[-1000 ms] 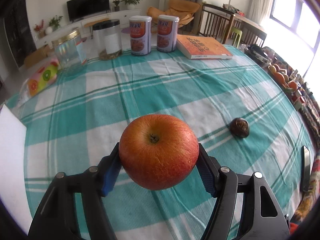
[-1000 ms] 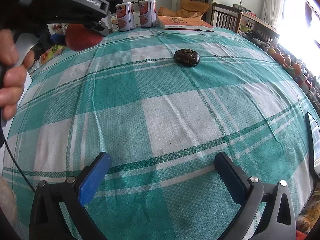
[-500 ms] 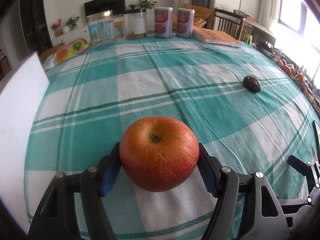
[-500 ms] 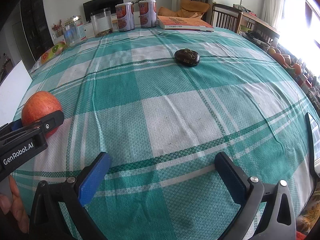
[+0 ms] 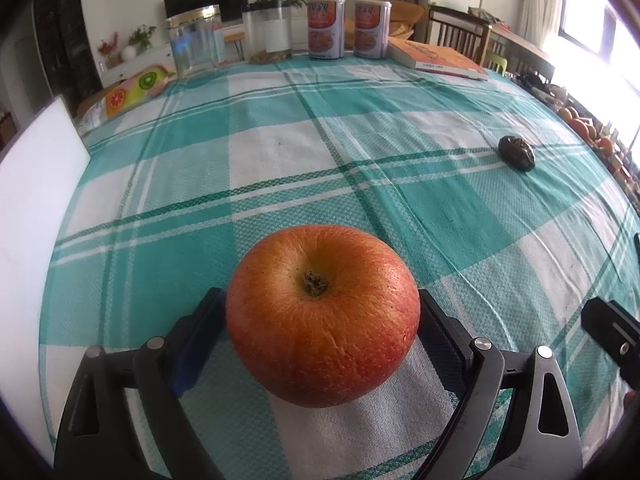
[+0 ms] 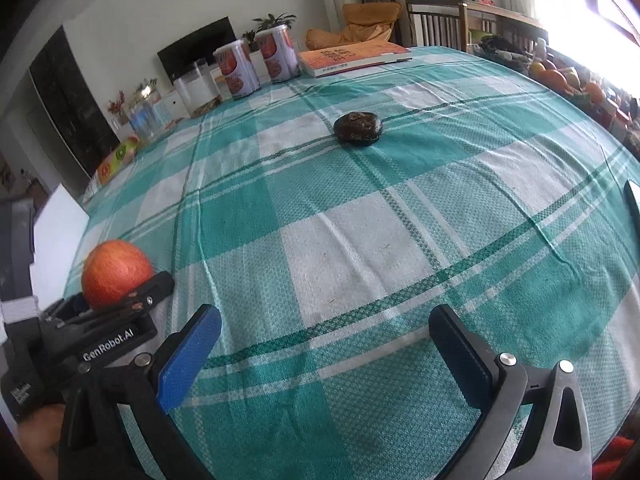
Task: Organize fruits
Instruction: 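Grasp the dark round mangosteen with the right tool while the left tool holds the apple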
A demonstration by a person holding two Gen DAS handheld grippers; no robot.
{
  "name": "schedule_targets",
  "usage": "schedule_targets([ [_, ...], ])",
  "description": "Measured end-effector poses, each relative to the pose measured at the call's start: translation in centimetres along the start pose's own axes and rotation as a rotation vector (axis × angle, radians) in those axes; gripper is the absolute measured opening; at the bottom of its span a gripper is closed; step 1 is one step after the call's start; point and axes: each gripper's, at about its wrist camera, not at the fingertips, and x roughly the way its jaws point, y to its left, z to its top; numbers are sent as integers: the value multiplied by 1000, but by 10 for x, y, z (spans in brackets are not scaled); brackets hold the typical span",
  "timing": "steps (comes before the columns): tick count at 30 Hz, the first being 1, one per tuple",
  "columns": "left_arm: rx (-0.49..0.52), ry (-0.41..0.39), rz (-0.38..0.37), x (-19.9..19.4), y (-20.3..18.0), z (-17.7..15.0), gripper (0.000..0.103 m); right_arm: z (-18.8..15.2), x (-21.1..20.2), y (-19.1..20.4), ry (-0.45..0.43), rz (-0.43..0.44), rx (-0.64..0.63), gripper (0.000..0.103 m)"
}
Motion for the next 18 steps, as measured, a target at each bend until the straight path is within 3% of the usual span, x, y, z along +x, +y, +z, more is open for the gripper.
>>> schedule_targets([
  [2, 0, 0, 0, 0, 0, 0, 93, 12, -3, -21, -45, -50, 94, 103],
  [4, 2, 0, 2, 0, 0, 0, 93, 33, 10, -27, -21, -51, 101, 103],
  [9, 2, 0, 2, 0, 0, 0, 93, 95, 59, 10, 4, -78, -139, 103],
  [13, 2, 0, 2, 0, 0, 0, 94, 113, 115, 35, 101, -85, -260, 102],
  [16, 2, 0, 2, 0, 0, 0, 94, 112, 134, 44, 90, -127, -314, 97],
  [17, 2, 0, 2, 0, 0, 0, 94, 113, 136, 49, 91, -136, -334, 91],
  [18, 2, 0, 2, 0, 0, 0, 94, 113, 134, 52, 76, -127, -348, 74],
])
